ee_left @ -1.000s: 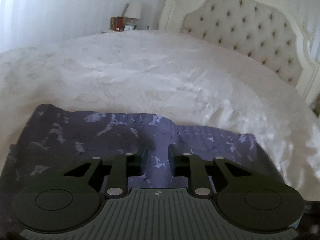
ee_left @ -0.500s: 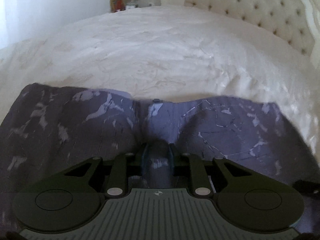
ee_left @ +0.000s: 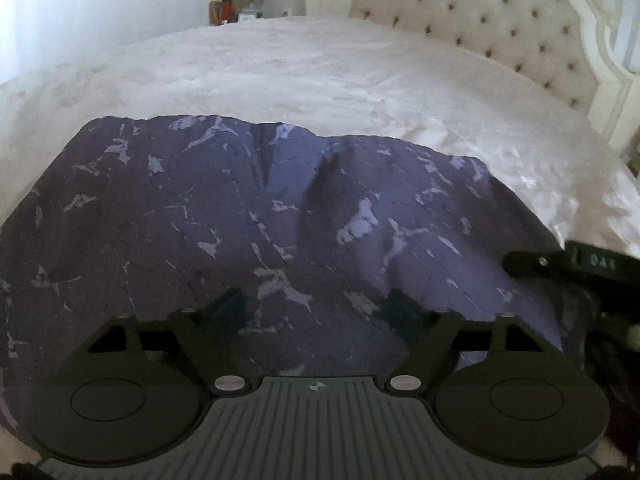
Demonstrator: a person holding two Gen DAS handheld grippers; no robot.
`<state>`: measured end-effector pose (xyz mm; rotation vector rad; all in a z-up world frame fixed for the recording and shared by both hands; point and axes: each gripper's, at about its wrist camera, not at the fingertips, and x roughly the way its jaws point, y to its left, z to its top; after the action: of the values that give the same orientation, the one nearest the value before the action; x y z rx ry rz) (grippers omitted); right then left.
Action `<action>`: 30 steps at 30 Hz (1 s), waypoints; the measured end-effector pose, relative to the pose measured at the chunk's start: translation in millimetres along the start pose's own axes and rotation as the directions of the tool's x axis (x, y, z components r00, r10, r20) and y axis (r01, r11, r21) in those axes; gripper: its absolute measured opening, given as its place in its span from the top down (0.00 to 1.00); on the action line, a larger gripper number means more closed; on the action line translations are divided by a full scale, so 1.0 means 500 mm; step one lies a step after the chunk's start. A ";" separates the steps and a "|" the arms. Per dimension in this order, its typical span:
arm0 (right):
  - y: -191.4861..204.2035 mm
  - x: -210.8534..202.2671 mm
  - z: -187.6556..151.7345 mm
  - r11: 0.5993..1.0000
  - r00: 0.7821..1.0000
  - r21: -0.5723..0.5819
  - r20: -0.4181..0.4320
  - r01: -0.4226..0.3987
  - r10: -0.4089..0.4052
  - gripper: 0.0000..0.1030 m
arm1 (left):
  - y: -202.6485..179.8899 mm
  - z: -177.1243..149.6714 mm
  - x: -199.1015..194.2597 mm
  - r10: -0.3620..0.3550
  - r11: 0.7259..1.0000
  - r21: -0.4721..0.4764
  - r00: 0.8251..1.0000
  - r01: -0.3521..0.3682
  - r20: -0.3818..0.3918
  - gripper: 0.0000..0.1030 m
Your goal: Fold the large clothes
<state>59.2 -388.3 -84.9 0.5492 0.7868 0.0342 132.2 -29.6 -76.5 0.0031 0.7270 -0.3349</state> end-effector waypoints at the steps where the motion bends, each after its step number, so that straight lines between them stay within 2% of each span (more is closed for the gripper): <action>1: 0.000 0.000 -0.001 1.000 1.000 0.000 0.000 0.000 0.000 0.00 | -0.006 -0.004 -0.002 0.015 1.000 0.004 1.000 -0.015 0.010 0.22; 4: 0.000 0.000 -0.001 1.000 1.000 0.000 0.000 0.000 0.000 0.00 | -0.016 -0.014 -0.008 0.043 0.999 -0.002 0.999 -0.043 0.028 0.21; 9: 0.000 0.000 0.000 1.000 1.000 -0.001 0.000 0.000 0.000 0.00 | -0.020 -0.021 -0.017 0.035 0.997 0.062 0.999 -0.036 0.016 0.21; 14: 0.000 0.000 -0.001 1.000 1.000 0.000 0.000 0.000 0.000 0.00 | -0.026 -0.048 -0.042 0.046 0.996 0.073 0.998 -0.049 0.034 0.21; 17: 0.001 0.000 -0.001 1.000 1.000 0.001 0.001 0.000 0.000 0.00 | -0.030 -0.046 -0.058 0.023 0.996 0.086 0.999 -0.027 0.040 0.21; 19: 0.000 0.000 -0.002 1.000 1.000 0.001 0.001 -0.001 0.001 0.00 | -0.024 -0.039 -0.067 -0.025 0.998 0.066 0.998 0.021 0.054 0.22; 21: -0.001 0.000 -0.001 1.000 1.000 0.001 0.001 -0.002 0.002 0.00 | -0.011 -0.031 -0.073 -0.072 0.997 0.015 0.994 0.071 0.083 0.29; 23: -0.001 0.000 0.000 1.000 1.000 0.003 0.000 -0.004 0.004 0.00 | 0.005 -0.025 -0.071 -0.138 0.989 -0.039 0.984 0.143 0.110 0.49; 24: -0.002 -0.001 -0.001 1.000 1.000 0.006 0.000 -0.006 0.006 0.00 | 0.013 -0.023 -0.068 -0.176 0.981 -0.067 0.978 0.184 0.113 0.55; 26: -0.006 -0.001 0.000 1.000 1.000 0.014 -0.001 -0.013 0.013 0.00 | 0.020 -0.021 -0.055 -0.213 0.969 -0.110 0.973 0.222 0.091 0.70; 28: -0.008 -0.001 0.001 1.000 1.000 0.021 -0.003 -0.018 0.018 0.00 | 0.022 -0.027 -0.037 -0.221 0.965 -0.132 0.973 0.228 0.064 0.77; 30: -0.010 -0.001 0.003 0.999 1.000 0.025 -0.007 -0.023 0.023 0.00 | 0.025 -0.040 -0.015 -0.224 0.962 -0.151 0.973 0.229 0.046 0.79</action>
<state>58.9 -393.2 -86.2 0.5825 0.7885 0.0475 117.8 -13.2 -88.1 -0.2345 0.7254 -0.4952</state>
